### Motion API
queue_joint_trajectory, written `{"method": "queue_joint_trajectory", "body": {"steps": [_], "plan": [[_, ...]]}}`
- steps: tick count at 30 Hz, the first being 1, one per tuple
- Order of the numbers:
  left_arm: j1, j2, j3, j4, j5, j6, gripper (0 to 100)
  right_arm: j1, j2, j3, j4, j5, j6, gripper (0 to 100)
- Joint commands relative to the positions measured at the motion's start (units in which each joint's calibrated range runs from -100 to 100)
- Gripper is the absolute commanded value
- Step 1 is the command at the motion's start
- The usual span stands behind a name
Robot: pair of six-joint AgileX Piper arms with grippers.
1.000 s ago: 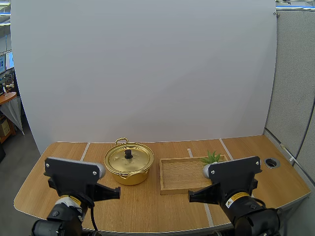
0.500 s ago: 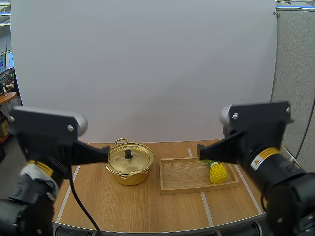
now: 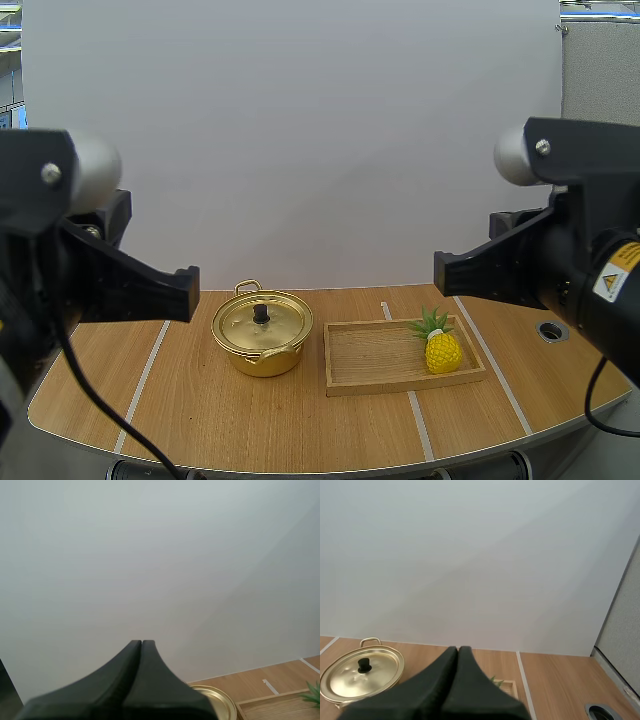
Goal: Open the pot, put the pineapple inside, and close it
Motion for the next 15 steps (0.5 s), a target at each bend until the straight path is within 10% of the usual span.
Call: {"method": "queue_joint_trajectory", "body": {"steps": [1,15], "plan": [[0.0,0.0,-0.9,-0.7,3.9,0.2,0,-0.1,0.0,-0.8,-0.1,3.9,-0.1,0],[0.0,18.9,-0.9,-2.2,8.2,0.2,0,-0.1,16.9,-0.8,-0.1,9.6,0.1,0]]}}
